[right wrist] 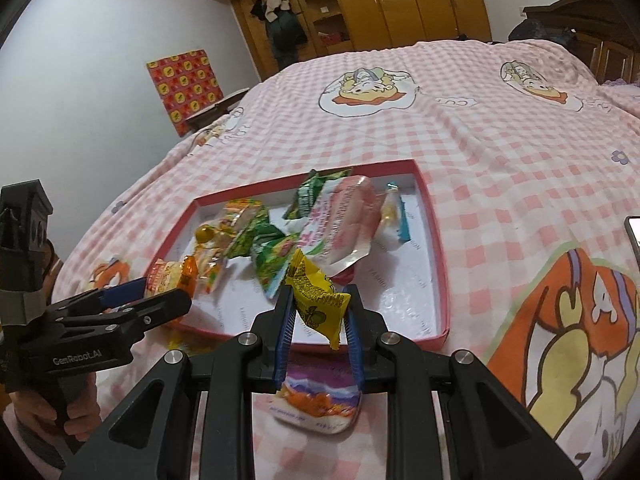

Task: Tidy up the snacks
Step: 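Lift both held snacks and carry them over the red box tray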

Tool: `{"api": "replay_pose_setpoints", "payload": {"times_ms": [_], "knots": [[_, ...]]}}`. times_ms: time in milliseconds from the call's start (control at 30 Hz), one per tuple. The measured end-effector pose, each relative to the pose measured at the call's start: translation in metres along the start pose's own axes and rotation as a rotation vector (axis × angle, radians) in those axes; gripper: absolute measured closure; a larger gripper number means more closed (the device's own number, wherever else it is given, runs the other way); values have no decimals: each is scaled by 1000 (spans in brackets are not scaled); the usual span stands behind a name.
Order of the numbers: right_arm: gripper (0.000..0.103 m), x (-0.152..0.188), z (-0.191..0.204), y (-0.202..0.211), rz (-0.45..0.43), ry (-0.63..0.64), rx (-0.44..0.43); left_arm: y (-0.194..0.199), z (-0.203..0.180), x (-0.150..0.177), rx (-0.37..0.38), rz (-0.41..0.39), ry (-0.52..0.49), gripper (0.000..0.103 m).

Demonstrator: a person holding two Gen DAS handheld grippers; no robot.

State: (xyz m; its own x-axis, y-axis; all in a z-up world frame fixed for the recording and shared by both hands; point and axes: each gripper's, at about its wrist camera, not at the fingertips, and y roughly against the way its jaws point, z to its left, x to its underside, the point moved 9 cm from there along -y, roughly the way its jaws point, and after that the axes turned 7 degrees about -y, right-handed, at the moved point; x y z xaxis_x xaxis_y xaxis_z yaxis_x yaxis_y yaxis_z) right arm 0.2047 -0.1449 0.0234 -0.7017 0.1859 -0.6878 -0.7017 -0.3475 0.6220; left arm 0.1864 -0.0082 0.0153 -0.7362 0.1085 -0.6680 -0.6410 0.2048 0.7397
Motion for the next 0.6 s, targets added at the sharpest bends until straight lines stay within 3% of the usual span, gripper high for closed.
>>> {"api": "replay_pose_setpoints", "payload": {"times_ms": [600], "knots": [[78, -4, -12, -15, -4, -18, 17, -34, 0, -16, -52, -32, -41, 17]]}}
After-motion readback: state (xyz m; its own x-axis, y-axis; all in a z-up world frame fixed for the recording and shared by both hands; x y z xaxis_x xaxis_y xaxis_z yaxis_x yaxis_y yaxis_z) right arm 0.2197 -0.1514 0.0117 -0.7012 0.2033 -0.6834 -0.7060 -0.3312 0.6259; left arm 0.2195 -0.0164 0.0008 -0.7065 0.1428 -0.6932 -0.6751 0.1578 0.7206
